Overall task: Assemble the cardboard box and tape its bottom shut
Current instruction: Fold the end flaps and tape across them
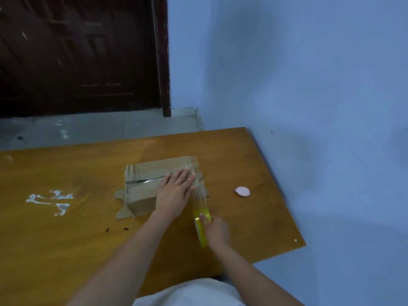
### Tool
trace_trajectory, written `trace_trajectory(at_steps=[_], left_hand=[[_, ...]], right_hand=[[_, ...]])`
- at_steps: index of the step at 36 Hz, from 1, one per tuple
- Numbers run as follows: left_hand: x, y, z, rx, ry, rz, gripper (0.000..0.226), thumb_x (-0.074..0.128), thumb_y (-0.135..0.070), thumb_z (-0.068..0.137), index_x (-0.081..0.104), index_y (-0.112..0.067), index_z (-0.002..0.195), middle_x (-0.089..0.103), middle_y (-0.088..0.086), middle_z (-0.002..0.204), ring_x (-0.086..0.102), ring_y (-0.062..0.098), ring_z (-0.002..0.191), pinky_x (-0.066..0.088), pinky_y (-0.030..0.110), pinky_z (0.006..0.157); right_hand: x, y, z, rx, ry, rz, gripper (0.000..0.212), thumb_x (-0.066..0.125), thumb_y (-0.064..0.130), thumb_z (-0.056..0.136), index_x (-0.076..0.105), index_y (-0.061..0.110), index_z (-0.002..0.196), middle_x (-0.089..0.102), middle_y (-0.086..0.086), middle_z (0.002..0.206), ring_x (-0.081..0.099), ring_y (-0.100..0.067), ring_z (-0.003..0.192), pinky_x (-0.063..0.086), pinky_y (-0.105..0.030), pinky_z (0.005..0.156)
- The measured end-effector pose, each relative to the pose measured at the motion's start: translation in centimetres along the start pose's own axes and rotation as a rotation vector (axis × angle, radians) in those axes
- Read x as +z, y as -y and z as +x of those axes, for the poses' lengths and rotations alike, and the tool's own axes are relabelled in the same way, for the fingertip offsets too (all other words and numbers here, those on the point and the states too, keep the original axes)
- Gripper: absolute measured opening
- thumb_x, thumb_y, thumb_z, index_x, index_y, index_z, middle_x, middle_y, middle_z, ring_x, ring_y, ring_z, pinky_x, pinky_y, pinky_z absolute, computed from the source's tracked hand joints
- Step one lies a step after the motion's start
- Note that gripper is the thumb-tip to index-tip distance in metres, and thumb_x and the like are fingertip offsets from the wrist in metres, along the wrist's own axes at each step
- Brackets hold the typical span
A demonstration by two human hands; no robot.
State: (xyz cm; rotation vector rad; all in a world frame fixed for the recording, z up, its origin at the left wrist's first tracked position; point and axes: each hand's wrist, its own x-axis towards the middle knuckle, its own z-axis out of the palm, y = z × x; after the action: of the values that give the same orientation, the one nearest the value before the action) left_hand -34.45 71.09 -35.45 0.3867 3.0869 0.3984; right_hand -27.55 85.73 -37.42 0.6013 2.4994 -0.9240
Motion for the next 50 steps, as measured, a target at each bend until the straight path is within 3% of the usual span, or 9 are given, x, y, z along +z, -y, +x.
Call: trace_trajectory(at_steps=[9,15,18,23,28,32,39,45,50], left_hand=[[-0.6,-0.6,0.4,-0.019,-0.099,-0.097,0.037,0.047,-0.031,0.097,0.053,-0.026,0.133,0.038,-0.004,0.149,0.030,0.018,0.140,0.019,0.039,0.112],[-1.1,-1.4,0.2,0.120,-0.339,-0.119,0.005,0.071,-0.009,0.078,0.067,-0.010,0.082,0.066,0.005,0.090,0.065,0.027,0.085,0.036,0.032,0.076],[-1.2,-1.7,-0.3,0.139,-0.320,-0.053,0.019,0.052,-0.022,0.086,0.067,-0.012,0.082,0.066,0.002,0.086,0.065,0.025,0.085,0.046,0.034,0.073],[-1.0,-1.7,-1.9,0.165,-0.188,0.049,0.045,0.077,-0.038,0.069,0.067,-0.011,0.103,0.065,0.007,0.102,0.063,0.028,0.096,0.052,0.037,0.082],[0.3,-1.1,-3.3,0.184,-0.010,0.160,0.089,0.053,-0.066,0.075,0.040,-0.007,0.141,0.045,0.014,0.139,0.037,0.035,0.133,0.020,0.048,0.114],[1.2,-1.1,-3.5,0.155,0.100,0.176,0.112,0.036,-0.082,0.073,-0.002,-0.010,0.150,0.008,0.010,0.157,-0.003,0.029,0.145,-0.017,0.043,0.114],[1.1,-1.6,-3.1,0.086,0.116,0.141,0.126,0.041,-0.089,0.062,-0.002,-0.010,0.150,0.011,0.008,0.156,-0.001,0.025,0.145,-0.018,0.040,0.113],[0.7,-1.8,-2.9,0.065,0.163,0.147,0.132,0.038,-0.092,0.059,-0.015,-0.011,0.148,-0.001,0.007,0.158,-0.010,0.024,0.145,-0.029,0.037,0.108],[0.8,-1.6,-2.9,0.072,0.161,0.146,0.130,0.034,-0.094,0.058,-0.034,-0.015,0.137,-0.018,0.005,0.157,-0.033,0.020,0.137,-0.029,0.037,0.108]], right_hand=[[-0.6,1.6,1.0,0.037,0.069,-0.001,0.053,0.041,0.052,0.094,0.063,0.004,0.102,0.066,-0.015,0.108,0.061,-0.033,0.101,0.044,-0.034,0.076],[-0.5,1.2,1.0,0.049,0.089,0.033,0.047,0.042,0.055,0.093,0.050,0.014,0.070,0.061,-0.011,0.089,0.058,-0.028,0.083,0.040,-0.034,0.068],[-0.4,1.0,1.0,0.050,0.086,0.020,0.048,0.042,0.055,0.093,0.047,0.015,0.067,0.056,-0.008,0.084,0.053,-0.025,0.077,0.037,-0.032,0.065],[-0.1,0.9,1.3,0.030,0.094,0.042,0.044,0.040,0.053,0.094,0.052,0.013,0.081,0.065,-0.012,0.097,0.062,-0.031,0.093,0.040,-0.032,0.068],[0.0,0.5,1.2,-0.033,0.103,0.114,0.050,0.031,0.051,0.098,0.058,0.012,0.082,0.064,-0.011,0.089,0.060,-0.027,0.083,0.037,-0.030,0.066],[0.0,0.1,1.1,-0.015,0.134,0.215,0.060,0.017,0.051,0.099,0.050,0.019,0.061,0.054,-0.002,0.068,0.051,-0.017,0.062,0.033,-0.029,0.056],[-2.6,0.1,3.9,0.197,0.300,0.368,0.081,0.017,0.070,0.089,0.050,0.011,0.133,0.057,-0.012,0.127,0.056,-0.029,0.113,0.046,-0.034,0.083],[-6.7,-1.9,9.8,0.072,-0.092,0.212,0.041,0.055,0.028,0.092,0.050,0.004,0.124,0.054,-0.013,0.115,0.052,-0.025,0.089,0.040,-0.030,0.074],[-8.0,-4.6,12.7,-0.024,-0.075,-0.250,0.064,0.055,0.039,0.091,0.028,0.011,0.143,0.023,-0.015,0.149,0.025,-0.037,0.134,0.030,-0.045,0.107]])
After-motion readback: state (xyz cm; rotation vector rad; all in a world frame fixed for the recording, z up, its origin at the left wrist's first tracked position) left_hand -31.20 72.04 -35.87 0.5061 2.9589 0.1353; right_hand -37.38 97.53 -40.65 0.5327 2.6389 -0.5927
